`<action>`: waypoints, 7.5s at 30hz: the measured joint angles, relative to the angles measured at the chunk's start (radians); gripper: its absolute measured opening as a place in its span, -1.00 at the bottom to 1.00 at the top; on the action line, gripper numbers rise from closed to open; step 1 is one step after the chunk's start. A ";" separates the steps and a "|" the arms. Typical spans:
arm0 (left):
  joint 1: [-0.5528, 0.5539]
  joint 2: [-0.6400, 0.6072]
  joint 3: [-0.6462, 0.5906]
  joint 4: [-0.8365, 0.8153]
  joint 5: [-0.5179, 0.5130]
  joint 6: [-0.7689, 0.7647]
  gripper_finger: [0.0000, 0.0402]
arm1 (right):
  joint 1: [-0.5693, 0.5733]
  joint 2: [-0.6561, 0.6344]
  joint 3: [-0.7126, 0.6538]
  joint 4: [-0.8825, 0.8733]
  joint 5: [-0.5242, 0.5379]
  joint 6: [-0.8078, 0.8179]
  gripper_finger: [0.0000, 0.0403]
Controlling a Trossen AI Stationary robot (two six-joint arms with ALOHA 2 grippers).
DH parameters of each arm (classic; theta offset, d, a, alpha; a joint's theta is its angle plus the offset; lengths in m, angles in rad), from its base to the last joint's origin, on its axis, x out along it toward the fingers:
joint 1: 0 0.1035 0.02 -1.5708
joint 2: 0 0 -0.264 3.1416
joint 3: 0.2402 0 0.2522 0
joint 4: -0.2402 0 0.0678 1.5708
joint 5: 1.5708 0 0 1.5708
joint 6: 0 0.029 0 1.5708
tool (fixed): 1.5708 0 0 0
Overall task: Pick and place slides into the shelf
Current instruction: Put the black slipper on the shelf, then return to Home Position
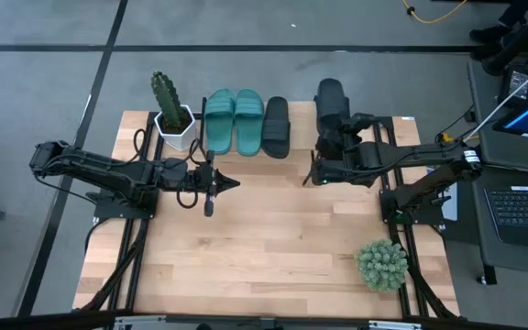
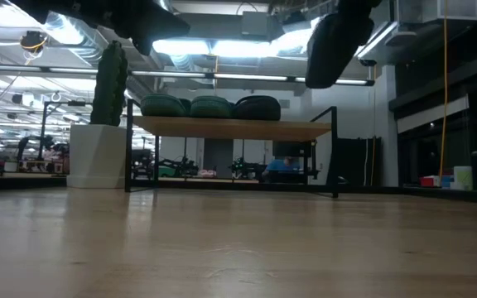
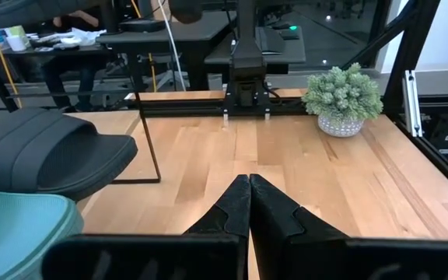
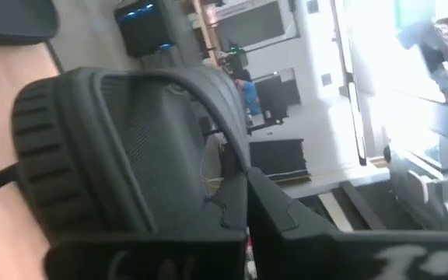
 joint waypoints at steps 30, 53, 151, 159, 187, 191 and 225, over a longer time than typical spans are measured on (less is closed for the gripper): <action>0.003 0.000 0.000 -0.014 0.001 0.026 -1.00 | -0.102 -0.060 0.000 0.919 -0.486 -0.973 -1.00; 0.032 0.000 0.000 -0.005 0.002 0.056 -1.00 | -0.135 -0.330 -0.512 1.301 -0.368 -0.984 -1.00; -0.003 0.000 0.000 -0.013 0.009 0.043 -1.00 | -0.162 0.000 -0.495 1.145 -0.547 -0.768 -0.66; -0.003 0.000 0.000 -0.013 0.009 0.043 -1.00 | -0.129 -0.010 -0.495 1.155 -0.542 -0.751 -0.51; -0.002 -0.152 0.000 -0.061 -0.026 0.131 -1.00 | 0.147 -0.306 -0.495 1.105 -0.593 -0.580 -0.72; -0.002 -0.245 0.000 -0.156 -0.063 0.130 -1.00 | 0.152 -0.342 -0.495 1.047 -0.694 -0.482 -0.96; 0.066 -0.801 -0.334 -0.280 -0.047 0.097 -1.00 | 0.149 -0.613 -0.837 1.307 -1.086 -0.298 -0.99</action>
